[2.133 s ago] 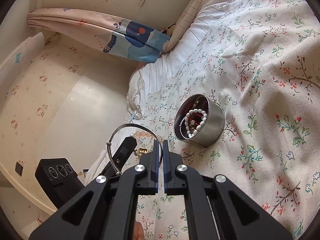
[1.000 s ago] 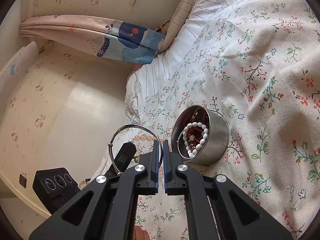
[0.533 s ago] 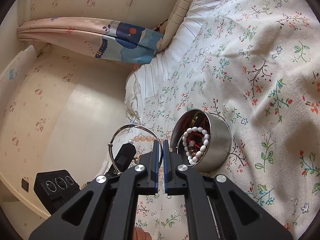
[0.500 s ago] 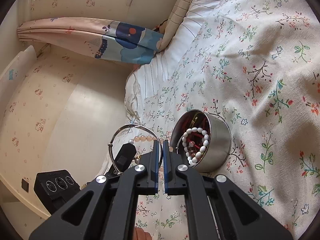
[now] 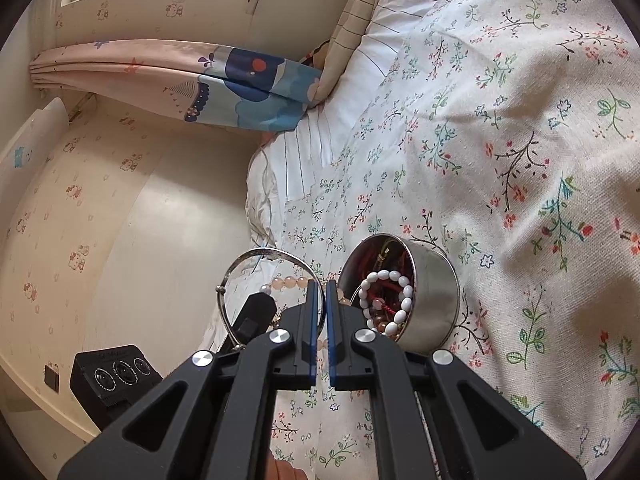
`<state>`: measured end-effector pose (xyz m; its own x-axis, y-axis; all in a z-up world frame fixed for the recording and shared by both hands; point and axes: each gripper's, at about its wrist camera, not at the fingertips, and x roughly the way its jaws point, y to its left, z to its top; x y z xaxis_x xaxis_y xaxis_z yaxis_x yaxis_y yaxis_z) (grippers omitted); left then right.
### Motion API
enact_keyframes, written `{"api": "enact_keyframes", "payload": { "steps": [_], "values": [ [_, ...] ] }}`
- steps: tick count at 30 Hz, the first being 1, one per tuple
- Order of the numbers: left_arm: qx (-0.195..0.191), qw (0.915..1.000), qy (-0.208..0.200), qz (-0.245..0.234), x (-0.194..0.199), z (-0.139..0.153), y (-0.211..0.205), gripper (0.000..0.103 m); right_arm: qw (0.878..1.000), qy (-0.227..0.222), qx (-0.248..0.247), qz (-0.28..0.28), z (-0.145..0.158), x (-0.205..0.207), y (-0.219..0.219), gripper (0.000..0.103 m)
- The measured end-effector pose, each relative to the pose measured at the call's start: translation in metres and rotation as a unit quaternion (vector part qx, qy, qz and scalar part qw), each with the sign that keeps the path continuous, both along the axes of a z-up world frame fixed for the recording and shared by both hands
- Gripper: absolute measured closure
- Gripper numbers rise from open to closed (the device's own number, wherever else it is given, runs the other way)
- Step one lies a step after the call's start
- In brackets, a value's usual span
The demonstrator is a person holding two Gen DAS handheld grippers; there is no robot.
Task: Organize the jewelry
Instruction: 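Lower the pink bracelet into the tin and open the left gripper while the right gripper carries the bangle over, then lower the silver bangle into the tin and open the right gripper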
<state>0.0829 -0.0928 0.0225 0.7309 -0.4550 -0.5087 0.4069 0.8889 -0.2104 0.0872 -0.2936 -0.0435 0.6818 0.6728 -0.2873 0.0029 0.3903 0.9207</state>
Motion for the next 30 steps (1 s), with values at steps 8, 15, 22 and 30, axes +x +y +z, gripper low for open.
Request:
{"api": "enact_keyframes", "payload": {
  "steps": [8, 15, 22, 30],
  "values": [
    [0.000, 1.0000, 0.007, -0.003, 0.007, -0.004, -0.005, 0.096, 1.000, 0.005, 0.001, -0.003, -0.004, 0.004, -0.003, 0.098],
    [0.011, 0.9997, 0.023, 0.005, 0.013, -0.011, -0.006, 0.096, 1.000, 0.009, 0.000, -0.003, -0.005, 0.007, -0.002, 0.098],
    [0.014, 0.9993, 0.034, -0.003, 0.016, -0.015, -0.008, 0.095, 1.000, 0.010, 0.000, -0.004, -0.005, 0.009, -0.003, 0.096],
    [0.040, 0.9971, 0.027, 0.059, 0.021, -0.014, 0.002, 0.028, 1.000, 0.015, -0.005, -0.005, -0.009, 0.011, -0.004, 0.096]
  ]
}}
